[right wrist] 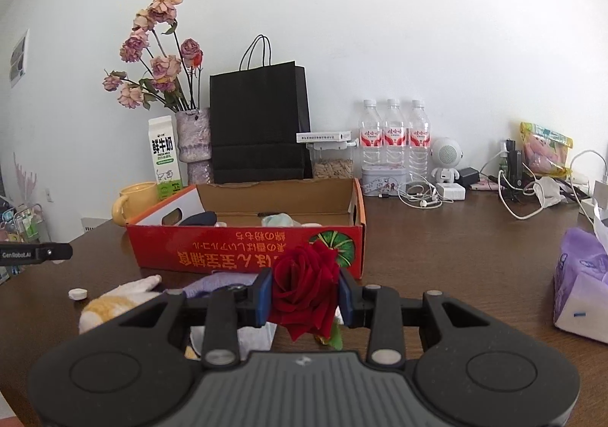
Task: Organize objects
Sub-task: 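Carry the rose toward the red box with the right tool while the left tool carries the cap there, then lower the rose into the red box and open the right tool while the left tool releases the cap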
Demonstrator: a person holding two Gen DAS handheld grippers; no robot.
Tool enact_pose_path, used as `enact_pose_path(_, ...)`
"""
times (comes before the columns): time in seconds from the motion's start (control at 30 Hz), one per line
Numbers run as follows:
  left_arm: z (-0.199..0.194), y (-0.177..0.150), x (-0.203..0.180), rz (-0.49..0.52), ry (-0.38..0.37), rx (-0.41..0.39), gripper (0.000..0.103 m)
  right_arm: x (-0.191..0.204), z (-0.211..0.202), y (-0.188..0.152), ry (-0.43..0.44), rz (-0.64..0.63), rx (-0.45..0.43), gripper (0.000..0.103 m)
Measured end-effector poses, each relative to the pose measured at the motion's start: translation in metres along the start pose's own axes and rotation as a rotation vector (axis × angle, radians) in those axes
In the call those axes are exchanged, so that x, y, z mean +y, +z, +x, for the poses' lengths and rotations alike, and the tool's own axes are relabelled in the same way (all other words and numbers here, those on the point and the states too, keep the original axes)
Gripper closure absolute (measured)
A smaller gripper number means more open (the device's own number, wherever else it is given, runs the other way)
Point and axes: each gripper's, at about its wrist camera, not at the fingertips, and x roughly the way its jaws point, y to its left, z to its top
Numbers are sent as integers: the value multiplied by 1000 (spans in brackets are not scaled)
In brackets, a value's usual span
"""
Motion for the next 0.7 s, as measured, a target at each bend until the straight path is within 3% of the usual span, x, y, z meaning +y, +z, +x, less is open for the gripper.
enact_pose_path(0.3, 42, 47, -47, -1, -79, -72, 74, 9, 39, 44, 50, -22, -72, 70)
enact_pose_path(0.7, 121, 76, -77, 10, -70, -45, 74, 8, 128, 83, 63, -34, -58, 70)
